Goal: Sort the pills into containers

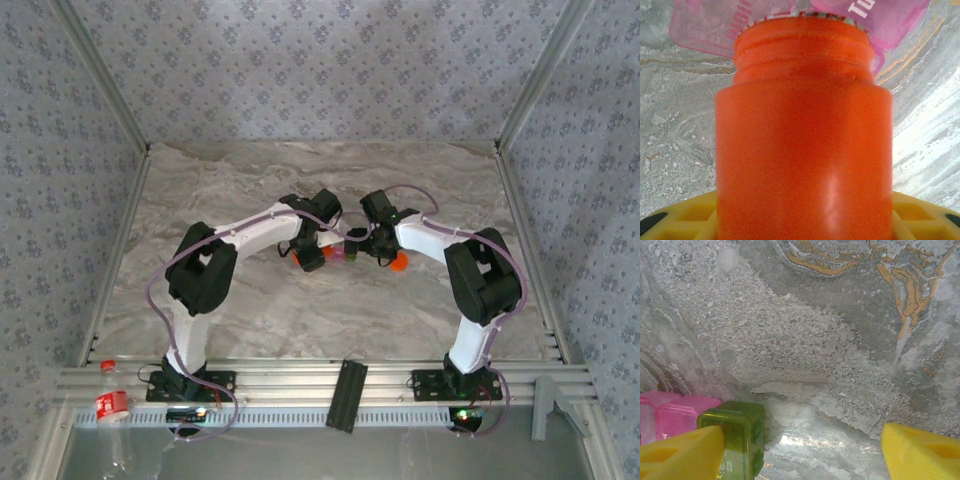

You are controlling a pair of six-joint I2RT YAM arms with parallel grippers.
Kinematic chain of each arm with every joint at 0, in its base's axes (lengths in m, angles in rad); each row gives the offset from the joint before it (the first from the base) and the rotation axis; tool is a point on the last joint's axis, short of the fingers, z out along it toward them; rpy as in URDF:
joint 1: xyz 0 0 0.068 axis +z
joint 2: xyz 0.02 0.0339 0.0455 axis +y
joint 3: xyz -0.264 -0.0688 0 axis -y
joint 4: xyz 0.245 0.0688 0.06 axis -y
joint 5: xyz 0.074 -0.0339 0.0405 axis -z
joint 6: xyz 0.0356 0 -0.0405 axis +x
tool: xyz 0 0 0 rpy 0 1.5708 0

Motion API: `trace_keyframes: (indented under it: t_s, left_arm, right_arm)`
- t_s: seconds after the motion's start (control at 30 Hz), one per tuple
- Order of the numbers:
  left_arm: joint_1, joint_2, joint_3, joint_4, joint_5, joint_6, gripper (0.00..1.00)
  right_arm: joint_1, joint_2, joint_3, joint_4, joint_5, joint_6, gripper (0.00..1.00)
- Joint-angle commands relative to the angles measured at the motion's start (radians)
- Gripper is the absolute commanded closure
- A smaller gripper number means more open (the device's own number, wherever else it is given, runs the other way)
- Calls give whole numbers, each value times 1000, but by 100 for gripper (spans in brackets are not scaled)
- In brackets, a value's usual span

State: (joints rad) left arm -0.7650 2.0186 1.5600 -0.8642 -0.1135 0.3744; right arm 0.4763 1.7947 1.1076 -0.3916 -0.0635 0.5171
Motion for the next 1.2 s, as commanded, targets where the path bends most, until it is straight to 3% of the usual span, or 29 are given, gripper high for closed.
trace_keyframes:
  t_s: [0.0, 0.57, 1.17]
  left_arm:
    - [-13, 14, 35, -44, -31, 20, 100]
    - [-40, 30, 69, -61, -112, 50, 100]
    - [-42, -13, -12, 18, -69, 41, 100]
  right_arm:
    - [6, 23, -19, -30, 17, 20, 17]
    - [6, 23, -22, -31, 17, 20, 17]
    - [5, 22, -14, -35, 16, 20, 17]
